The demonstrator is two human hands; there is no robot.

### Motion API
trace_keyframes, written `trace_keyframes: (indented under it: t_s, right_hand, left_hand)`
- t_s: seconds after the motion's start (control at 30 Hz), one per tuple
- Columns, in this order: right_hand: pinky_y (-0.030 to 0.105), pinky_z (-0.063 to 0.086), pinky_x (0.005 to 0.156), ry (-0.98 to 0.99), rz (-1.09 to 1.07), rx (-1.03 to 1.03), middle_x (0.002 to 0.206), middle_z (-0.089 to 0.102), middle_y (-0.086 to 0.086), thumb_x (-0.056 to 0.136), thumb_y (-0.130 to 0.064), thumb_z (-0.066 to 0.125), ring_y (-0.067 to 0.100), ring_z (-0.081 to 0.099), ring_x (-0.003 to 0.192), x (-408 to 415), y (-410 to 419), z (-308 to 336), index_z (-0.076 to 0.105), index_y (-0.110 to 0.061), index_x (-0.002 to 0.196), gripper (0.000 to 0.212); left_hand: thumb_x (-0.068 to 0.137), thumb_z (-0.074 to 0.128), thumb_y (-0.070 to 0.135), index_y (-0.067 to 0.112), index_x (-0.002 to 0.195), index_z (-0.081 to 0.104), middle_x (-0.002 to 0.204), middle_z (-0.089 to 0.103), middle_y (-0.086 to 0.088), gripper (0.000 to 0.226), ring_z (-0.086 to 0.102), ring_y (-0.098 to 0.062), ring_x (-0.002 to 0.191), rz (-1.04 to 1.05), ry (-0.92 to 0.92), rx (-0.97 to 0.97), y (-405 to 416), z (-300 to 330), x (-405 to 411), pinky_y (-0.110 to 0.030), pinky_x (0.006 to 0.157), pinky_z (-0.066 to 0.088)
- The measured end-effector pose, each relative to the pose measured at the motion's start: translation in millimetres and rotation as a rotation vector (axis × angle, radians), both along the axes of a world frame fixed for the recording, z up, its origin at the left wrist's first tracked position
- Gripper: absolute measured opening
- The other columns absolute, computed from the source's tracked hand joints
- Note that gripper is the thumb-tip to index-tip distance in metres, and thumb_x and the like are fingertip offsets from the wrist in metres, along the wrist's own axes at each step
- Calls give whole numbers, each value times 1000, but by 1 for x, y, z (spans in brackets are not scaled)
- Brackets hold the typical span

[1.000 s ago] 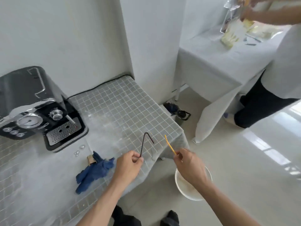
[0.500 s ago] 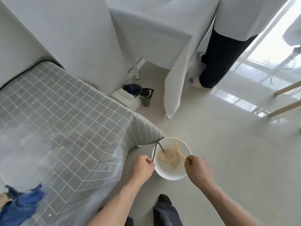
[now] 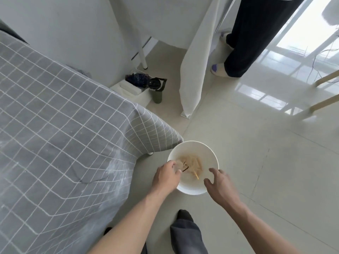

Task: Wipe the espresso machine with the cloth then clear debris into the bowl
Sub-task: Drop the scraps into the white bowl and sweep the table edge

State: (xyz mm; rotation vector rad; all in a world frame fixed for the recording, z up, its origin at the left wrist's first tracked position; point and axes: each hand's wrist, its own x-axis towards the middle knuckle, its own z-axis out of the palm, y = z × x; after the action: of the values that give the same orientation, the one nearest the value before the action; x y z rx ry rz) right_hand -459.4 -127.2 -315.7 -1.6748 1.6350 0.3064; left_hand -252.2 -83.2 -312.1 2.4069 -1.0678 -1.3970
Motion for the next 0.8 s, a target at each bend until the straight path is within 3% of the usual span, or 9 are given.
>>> trace_keyframes:
  t_s: [0.1, 0.2, 0.3, 0.37, 0.53, 0.7, 0.8]
  right_hand:
    - [43, 47, 104, -21, 47, -55, 150, 54, 3, 100, -38, 56, 29, 47, 134, 8, 1, 27, 50, -19, 149, 53]
    - [44, 41, 114, -64, 94, -94, 161, 43, 2, 102, -45, 54, 27, 38, 145, 23, -5, 66, 45, -21, 154, 59]
    - [43, 30, 123, -125, 156, -134, 168, 33, 4, 101, -47, 55, 26, 27, 154, 45, -12, 113, 41, -22, 157, 63]
    - [41, 25, 126, -158, 216, -180, 169, 32, 5, 101, -46, 57, 26, 25, 156, 63, -15, 146, 41, -21, 157, 63]
    - [39, 26, 125, -218, 386, -274, 168, 34, 5, 102, -47, 55, 26, 26, 156, 108, -14, 217, 42, -23, 156, 61]
    - [45, 31, 124, -267, 546, -286, 168, 33, 4, 95, -65, 42, 27, 27, 155, 154, 1, 259, 41, -29, 156, 70]
    - [47, 29, 125, -271, 683, -302, 169, 31, 4, 97, -61, 46, 28, 24, 157, 187, 15, 278, 44, -27, 154, 67]
  left_hand:
    - [99, 53, 43, 26, 153, 45, 153, 53, 2, 57, 47, -23, 141, -31, -5, -46, 5, 26, 13, -41, 114, 41]
    - [104, 49, 46, 25, 161, 30, 170, 23, 5, 64, 20, -16, 157, -97, 14, -122, 9, 66, 27, -39, 127, 21]
    - [106, 39, 53, 30, 165, 5, 171, -12, 13, 72, -12, -10, 158, -314, -47, -164, 20, 121, 40, -41, 130, 5]
    - [106, 34, 58, 32, 164, -5, 168, -23, 15, 74, -23, -8, 155, -389, -114, -184, 32, 159, 48, -43, 130, 2]
    - [106, 26, 62, 36, 162, -14, 163, -35, 20, 74, -34, -2, 149, -313, -249, -277, 72, 234, 69, -37, 128, -6]
    - [106, 26, 60, 36, 161, -14, 162, -36, 20, 72, -32, -2, 150, -84, -294, -293, 117, 286, 103, -35, 128, -8]
    - [105, 23, 63, 34, 162, -14, 163, -35, 17, 74, -31, -4, 150, 49, -312, -261, 152, 305, 128, -36, 129, -6]
